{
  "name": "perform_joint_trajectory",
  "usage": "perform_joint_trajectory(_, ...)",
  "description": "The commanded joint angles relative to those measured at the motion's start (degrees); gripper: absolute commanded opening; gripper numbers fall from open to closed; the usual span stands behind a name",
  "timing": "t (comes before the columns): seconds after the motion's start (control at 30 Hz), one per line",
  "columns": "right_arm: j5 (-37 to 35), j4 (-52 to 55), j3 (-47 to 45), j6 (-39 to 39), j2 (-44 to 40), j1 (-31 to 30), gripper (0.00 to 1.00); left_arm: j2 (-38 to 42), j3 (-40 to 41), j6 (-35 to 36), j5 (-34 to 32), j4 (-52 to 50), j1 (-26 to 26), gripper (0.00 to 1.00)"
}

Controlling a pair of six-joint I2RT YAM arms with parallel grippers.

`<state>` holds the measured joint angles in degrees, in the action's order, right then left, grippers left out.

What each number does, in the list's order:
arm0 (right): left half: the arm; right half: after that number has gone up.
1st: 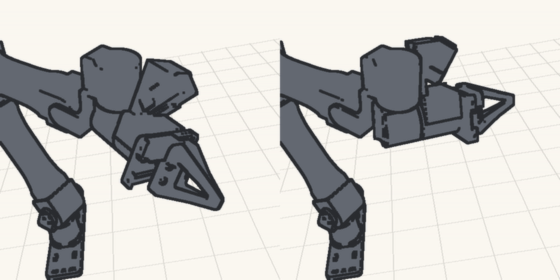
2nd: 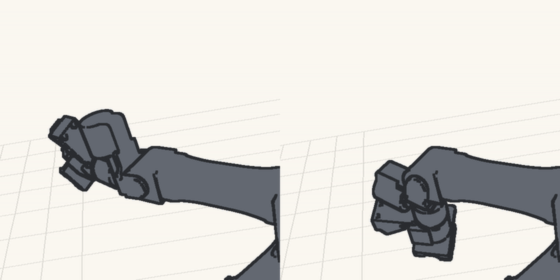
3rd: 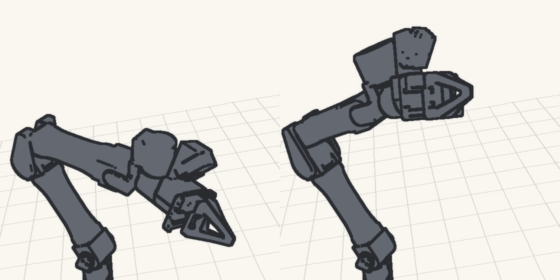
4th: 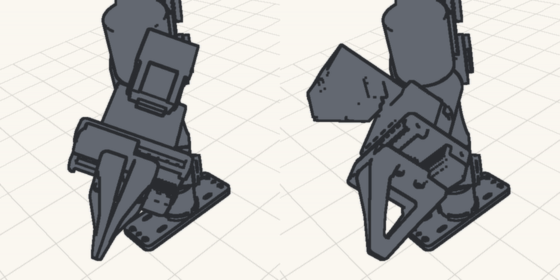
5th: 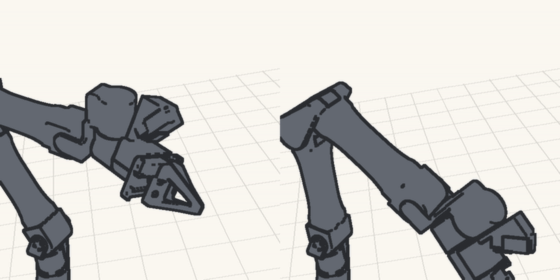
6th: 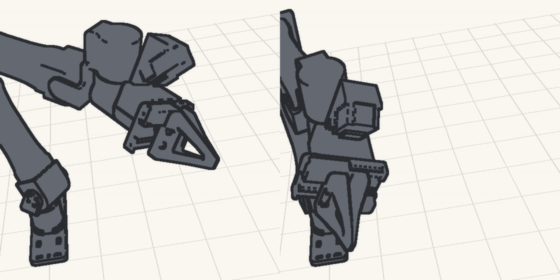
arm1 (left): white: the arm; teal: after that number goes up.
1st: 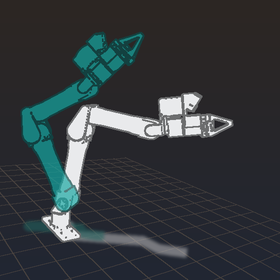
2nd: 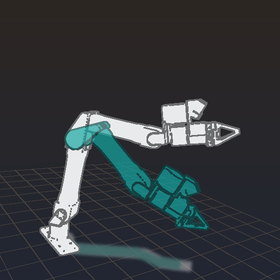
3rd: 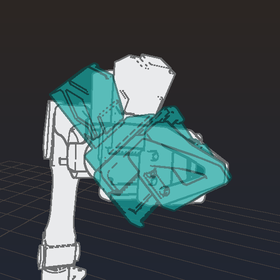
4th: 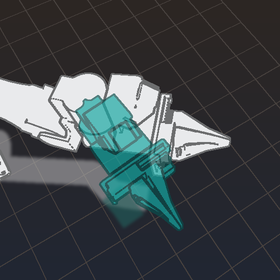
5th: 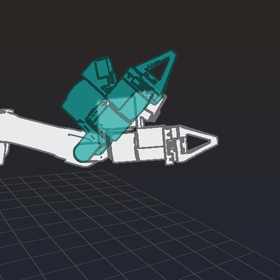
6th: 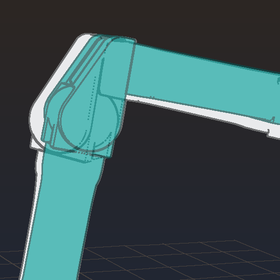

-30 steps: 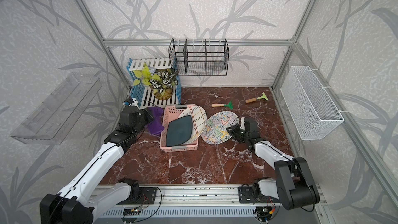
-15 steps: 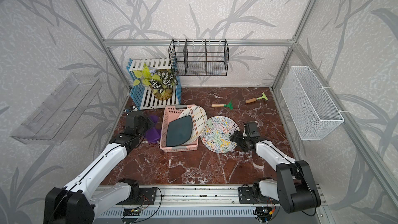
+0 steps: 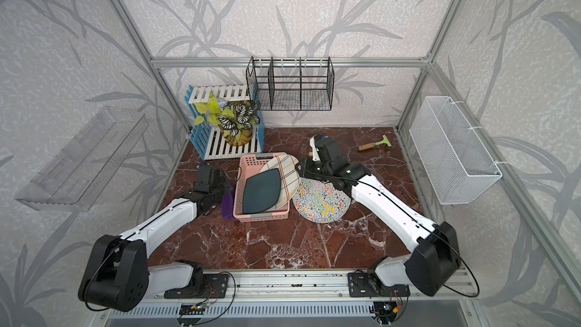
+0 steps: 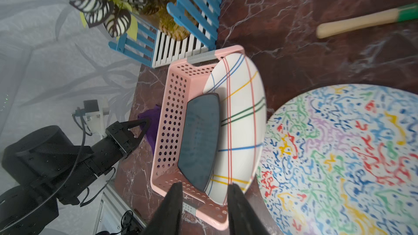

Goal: Wipe the wet plate dry
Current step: Pick up the plate from the bin.

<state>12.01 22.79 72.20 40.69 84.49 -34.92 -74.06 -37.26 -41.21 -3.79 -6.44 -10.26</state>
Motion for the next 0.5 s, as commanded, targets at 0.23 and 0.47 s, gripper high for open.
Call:
perform_joint_trajectory(0.23,0.83,7.24,15.15,0.05,25.3,-3.26,0.49,-4.4,4.95,-1.96,11.79,10.45,-1.11,0.0)
perform_joint_trajectory(0.47,6.37,4.72,16.57,5.21,33.54,-5.14,0.51,-4.54,6.44,-3.61,13.11,13.16,-2.09,0.0)
